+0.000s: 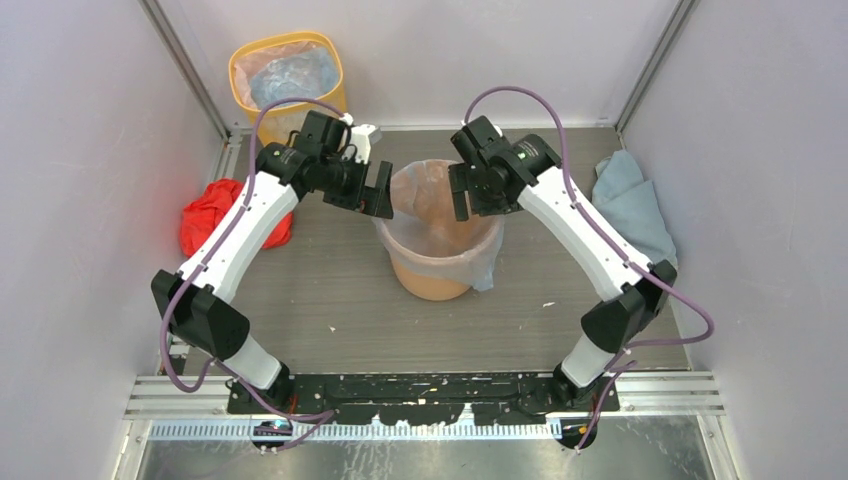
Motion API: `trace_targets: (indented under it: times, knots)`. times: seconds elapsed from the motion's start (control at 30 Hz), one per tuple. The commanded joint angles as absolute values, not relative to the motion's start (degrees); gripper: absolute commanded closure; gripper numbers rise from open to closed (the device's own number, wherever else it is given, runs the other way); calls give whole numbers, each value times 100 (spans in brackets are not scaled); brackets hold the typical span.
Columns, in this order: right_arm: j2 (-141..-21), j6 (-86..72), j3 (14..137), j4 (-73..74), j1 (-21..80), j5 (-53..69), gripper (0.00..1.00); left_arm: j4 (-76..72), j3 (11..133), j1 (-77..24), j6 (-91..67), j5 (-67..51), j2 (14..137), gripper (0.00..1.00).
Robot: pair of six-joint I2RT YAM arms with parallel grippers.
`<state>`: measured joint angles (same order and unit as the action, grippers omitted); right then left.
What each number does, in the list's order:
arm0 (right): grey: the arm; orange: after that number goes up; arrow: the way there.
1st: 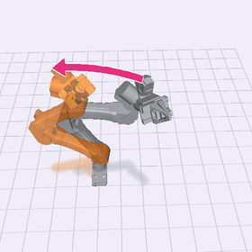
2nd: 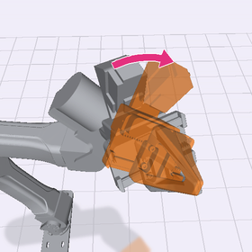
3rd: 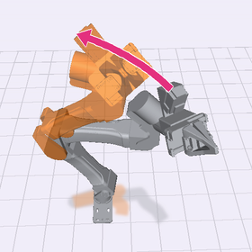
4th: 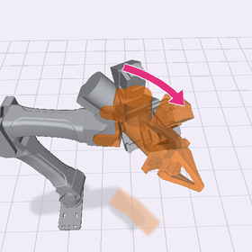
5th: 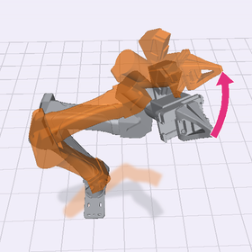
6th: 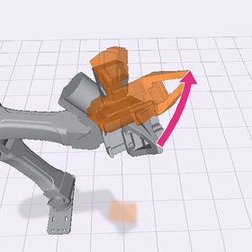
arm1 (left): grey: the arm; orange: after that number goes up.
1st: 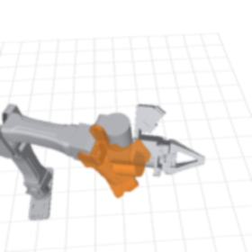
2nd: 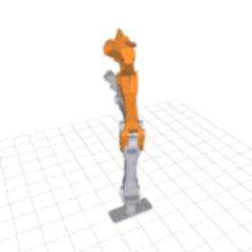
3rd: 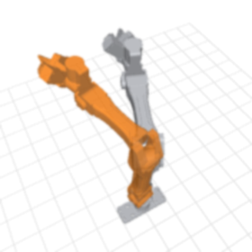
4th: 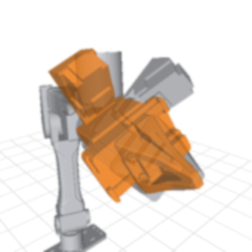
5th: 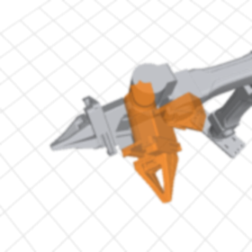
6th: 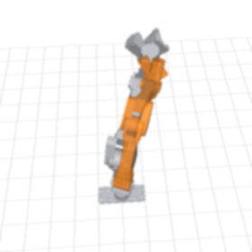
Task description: Put the trash bags into the trash bin
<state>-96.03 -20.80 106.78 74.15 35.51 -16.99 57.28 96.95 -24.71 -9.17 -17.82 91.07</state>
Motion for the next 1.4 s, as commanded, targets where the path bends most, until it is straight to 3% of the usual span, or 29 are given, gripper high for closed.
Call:
trace_targets:
  times: [0.0,0.43,0.53,0.63,0.87,1.37]
  knots:
    - [-9146,-2422,10586,7571,3878,-1812,17,5348,9525,-2442,-1065,-1834,8732,4]
    - [-9202,-2711,10078,7400,4203,-2124,21,5292,9498,-2436,-1037,-1845,8813,4]
    - [-9253,-2703,10132,7361,4209,-2186,29,5292,9510,-2435,-1028,-1871,8832,4]
    - [-9357,-2651,10213,7321,4210,-2224,55,5298,9495,-2436,-1019,-1863,8816,4]
    - [-9715,-2535,10504,7243,4176,-2377,76,5269,9331,-2438,-1027,-1841,8705,4]
    - [-9831,-2377,10953,7196,3775,-2421,80,5373,9120,-2439,-1119,-1759,8452,5]
